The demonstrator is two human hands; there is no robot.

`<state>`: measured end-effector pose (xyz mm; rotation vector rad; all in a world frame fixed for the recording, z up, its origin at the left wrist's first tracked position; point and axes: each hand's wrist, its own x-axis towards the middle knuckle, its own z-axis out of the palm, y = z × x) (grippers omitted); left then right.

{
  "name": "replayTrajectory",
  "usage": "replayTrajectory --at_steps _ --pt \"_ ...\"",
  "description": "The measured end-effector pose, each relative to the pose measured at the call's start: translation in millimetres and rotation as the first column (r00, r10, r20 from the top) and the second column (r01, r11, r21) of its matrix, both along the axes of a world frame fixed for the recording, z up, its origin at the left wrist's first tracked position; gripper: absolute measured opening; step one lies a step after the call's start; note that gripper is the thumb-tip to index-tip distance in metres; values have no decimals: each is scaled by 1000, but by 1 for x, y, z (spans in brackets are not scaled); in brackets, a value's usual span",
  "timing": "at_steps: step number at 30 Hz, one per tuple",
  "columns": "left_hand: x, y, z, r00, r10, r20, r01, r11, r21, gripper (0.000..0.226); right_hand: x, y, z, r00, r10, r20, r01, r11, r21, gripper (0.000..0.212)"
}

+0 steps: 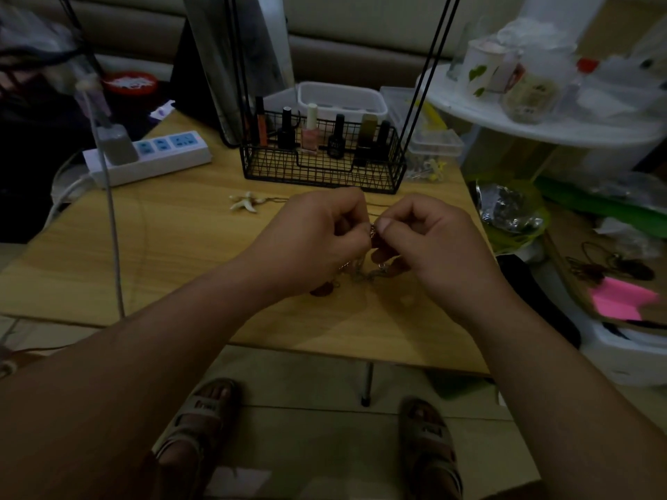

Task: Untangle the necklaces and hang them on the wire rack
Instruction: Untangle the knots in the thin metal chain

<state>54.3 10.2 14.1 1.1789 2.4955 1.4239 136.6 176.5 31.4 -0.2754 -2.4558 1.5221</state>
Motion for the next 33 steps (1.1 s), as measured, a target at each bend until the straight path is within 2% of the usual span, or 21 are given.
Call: replayTrajectory --at_steps 4,11,16,19,25,30,33 --pt "2 0 -3 997 -11 -71 10 1000 -11 12 0 -2 2 999 9 35 -5 993 -120 4" --pt "-1 -2 -4 998 -17 -64 19 999 40 10 -2 -3 3 999 45 13 -42 986 -159 10" --pt "-1 -3 -3 995 -60 -79 66 995 71 10 -5 1 5 985 140 97 -84 895 -439 17" --pt "0 -2 -4 996 -75 -56 79 994 70 10 -5 2 4 976 174 128 -86 856 -509 20" --pt "-6 -3 3 993 -51 102 40 993 115 8 -4 6 -1 975 212 61 -176 915 -362 13" --pt "-6 -5 7 984 -39 175 22 995 97 5 -1 6 1 997 74 13 -73 996 -42 7" --pt "-5 -5 8 976 -38 212 19 996 88 4 0 7 2 995 100 6 -100 993 64 8"
